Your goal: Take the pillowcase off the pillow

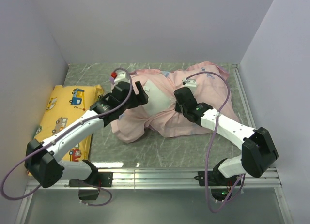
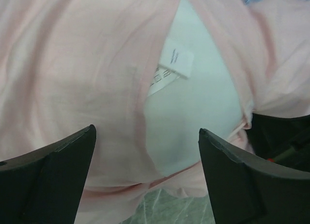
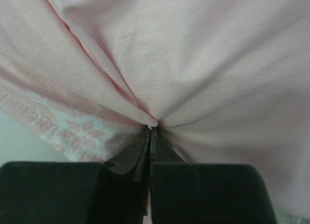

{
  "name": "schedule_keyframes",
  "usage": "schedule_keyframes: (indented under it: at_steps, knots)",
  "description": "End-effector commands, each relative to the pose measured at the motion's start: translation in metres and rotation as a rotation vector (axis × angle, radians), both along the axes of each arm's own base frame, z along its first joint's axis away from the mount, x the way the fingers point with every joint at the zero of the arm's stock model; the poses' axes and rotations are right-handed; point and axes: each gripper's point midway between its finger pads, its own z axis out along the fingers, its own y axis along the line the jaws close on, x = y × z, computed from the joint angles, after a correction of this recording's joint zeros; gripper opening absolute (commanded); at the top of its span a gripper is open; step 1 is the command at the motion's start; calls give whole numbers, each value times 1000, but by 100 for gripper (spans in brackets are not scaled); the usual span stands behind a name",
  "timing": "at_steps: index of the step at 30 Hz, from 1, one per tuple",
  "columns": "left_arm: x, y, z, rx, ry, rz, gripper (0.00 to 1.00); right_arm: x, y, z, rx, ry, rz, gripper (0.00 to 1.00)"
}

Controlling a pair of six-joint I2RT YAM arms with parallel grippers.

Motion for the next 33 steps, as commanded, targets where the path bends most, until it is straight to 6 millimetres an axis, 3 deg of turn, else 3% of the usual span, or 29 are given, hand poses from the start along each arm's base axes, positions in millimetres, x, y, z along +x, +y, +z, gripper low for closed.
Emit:
schedule_keyframes:
  at_steps: [1,2,3,5,6,9,14,15,19,20,22,24,25,26,28,29,30,32,33]
  knots:
    - [3,-2,-24,5,35,54,92,-11,4,-24,-19,87,25,0]
    - [1,0,-32,22,55,68,88,-11,4,-24,-23,87,26,0]
    - [-2,4,-41,27,81,93,76,-11,3,-24,-24,87,25,0]
    - [-6,13,-50,35,96,128,63,-11,3,-24,-26,85,24,0]
    - [-13,18,-56,26,107,140,50,-11,2,-25,-26,84,20,0]
    - [-23,39,-65,33,114,205,26,-12,-2,-28,-43,88,8,0]
    - [-31,91,-85,-41,156,311,8,-14,-24,-36,-72,92,-62,0]
    - [-42,97,-99,-68,184,298,3,-15,-27,-37,-72,96,-71,0]
    - [-40,123,-122,-172,197,372,0,-19,-44,-43,-81,104,-121,0]
    - [-43,124,-140,-167,230,376,0,-20,-44,-43,-81,104,-121,0]
    - [-36,110,-145,-208,226,321,0,-20,-40,-38,-63,91,-93,0]
    - [-39,100,-167,-210,274,285,1,-26,-23,-36,-13,101,-8,0]
    - [-34,86,-162,-250,238,236,0,-25,-12,-28,5,77,50,0]
    - [-39,82,-170,-254,244,221,0,-29,-3,-25,17,75,98,0]
    - [-42,68,-169,-263,230,179,0,-33,11,-8,-4,41,151,9]
    - [-41,63,-166,-265,216,168,1,-34,13,-2,-12,29,155,21]
    - [-40,62,-164,-257,212,171,0,-30,14,13,-16,-2,144,27]
    - [-41,55,-158,-232,198,160,0,-31,12,25,-26,-8,142,40]
    - [-41,54,-156,-229,193,156,1,-28,12,38,-23,-31,132,50]
